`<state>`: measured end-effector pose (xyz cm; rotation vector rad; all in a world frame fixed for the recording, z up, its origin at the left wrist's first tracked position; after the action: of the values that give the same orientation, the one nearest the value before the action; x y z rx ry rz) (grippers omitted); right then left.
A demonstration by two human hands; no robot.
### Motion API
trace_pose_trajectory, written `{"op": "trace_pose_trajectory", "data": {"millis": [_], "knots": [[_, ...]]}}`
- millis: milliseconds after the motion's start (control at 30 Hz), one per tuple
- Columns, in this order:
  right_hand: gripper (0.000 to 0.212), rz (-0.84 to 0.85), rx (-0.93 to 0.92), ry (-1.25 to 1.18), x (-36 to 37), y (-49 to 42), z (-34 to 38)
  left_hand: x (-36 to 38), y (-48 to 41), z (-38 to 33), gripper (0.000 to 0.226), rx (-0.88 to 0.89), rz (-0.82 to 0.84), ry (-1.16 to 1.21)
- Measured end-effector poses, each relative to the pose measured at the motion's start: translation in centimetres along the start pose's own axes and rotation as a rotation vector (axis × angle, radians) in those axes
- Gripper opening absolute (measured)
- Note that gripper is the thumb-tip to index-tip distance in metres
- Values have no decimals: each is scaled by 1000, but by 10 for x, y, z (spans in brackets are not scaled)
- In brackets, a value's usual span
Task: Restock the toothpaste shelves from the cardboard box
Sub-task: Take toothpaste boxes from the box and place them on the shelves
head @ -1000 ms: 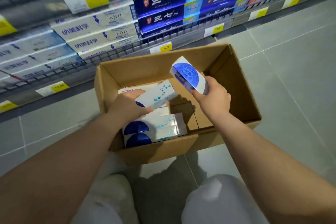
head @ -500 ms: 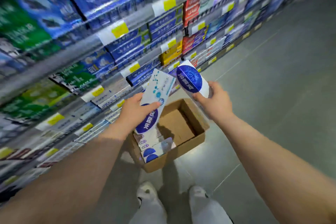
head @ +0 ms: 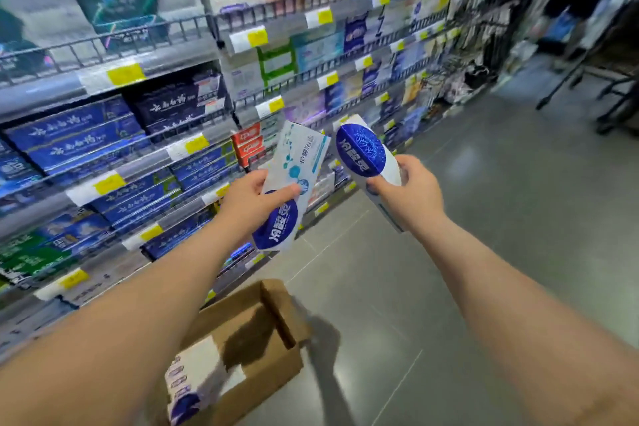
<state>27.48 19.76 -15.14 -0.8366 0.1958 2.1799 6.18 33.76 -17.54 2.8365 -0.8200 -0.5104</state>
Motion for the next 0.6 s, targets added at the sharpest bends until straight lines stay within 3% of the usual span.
{"op": "trace_pose_trajectory", "data": {"millis": [167,400,600], "knots": [[46,-54,-22,-70,-63,-58,-32,60,-32,-55,30,59,-3,27],[43,-56,-108,-79,-86,-183,-49,110,-140,-120,39,155,-24,44],[41,-66,-198,-78,-100,-323,-32,138,-255,-189,22,223,-66,86]]}}
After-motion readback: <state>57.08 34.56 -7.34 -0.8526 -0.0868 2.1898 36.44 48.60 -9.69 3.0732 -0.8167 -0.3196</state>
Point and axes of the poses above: each hand's wrist, its own y-axis away from the middle knuckle, its own x-axis out of the palm, z = x × y, the point moved 3 cm from there along -y, towards the middle knuckle, and after that the axes turned 6 degrees about -x, right-handed, at the moved point
